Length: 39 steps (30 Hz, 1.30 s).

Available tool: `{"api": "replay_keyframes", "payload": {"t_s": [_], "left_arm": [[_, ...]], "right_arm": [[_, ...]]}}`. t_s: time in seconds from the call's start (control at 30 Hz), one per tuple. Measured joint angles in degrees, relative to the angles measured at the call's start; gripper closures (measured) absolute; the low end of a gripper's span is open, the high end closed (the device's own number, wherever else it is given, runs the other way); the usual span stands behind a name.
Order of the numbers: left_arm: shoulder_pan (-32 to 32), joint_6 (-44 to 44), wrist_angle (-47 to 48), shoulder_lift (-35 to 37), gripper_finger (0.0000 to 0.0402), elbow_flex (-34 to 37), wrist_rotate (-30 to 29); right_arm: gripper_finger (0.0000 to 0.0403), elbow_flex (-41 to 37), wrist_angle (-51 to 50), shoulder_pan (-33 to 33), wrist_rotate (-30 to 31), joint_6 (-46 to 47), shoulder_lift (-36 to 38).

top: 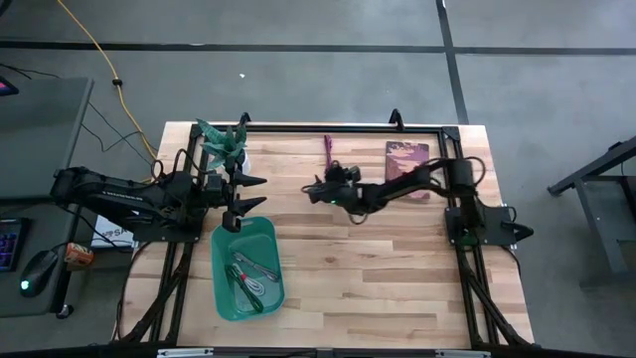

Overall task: Pick and place USB-C Cables
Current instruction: Put the pink black charger cable into the green bin

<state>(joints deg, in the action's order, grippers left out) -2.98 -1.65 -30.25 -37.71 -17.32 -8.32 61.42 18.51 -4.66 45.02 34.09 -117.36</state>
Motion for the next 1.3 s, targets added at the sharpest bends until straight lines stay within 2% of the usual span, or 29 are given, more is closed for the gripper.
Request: {"api": "replay_keyframes", "payload": {"t_s": [0.13, 0.23, 0.4, 0.6, 0.87, 1.03, 1.13, 1.3], "left_arm": [[0.0, 0.0, 0.0, 0.0, 0.0202, 0.0, 0.0], [0.0, 0.0, 0.0, 0.0, 0.0202, 0.0, 0.0], [0.0, 0.2, 0.0, 0.0, 0.0202, 0.0, 0.0], [0.0, 2.0, 0.0, 0.0, 0.0202, 0.0, 0.1], [0.0, 3.0, 0.0, 0.0, 0.0202, 0.0, 0.2], [0.0, 6.1, 0.0, 0.0, 0.0202, 0.0, 0.2], [0.0, 7.3, 0.1, 0.0, 0.0202, 0.0, 0.2], [0.0, 8.1, 0.6, 0.0, 0.0202, 0.0, 0.2]], "right_arm": [[0.0128, 7.2, -11.3, -0.2, 4.4, 1.5, -4.3], [0.0128, 10.6, -16.2, -0.2, 5.0, 4.2, -6.4], [0.0134, 11.9, -17.1, -1.2, 4.3, 8.1, -9.0], [0.0163, 12.0, -20.1, -3.4, 1.5, 13.7, -9.7], [0.0234, 11.8, -20.3, -3.9, 0.4, 12.4, -9.7], [0.0328, 11.8, -22.2, -3.1, 0.4, 9.4, -9.5], [0.0385, 11.6, -27.6, -1.8, 0.6, 6.7, -7.8], [0.0382, 10.4, -38.8, 1.1, 3.9, 6.2, -3.5]]}}
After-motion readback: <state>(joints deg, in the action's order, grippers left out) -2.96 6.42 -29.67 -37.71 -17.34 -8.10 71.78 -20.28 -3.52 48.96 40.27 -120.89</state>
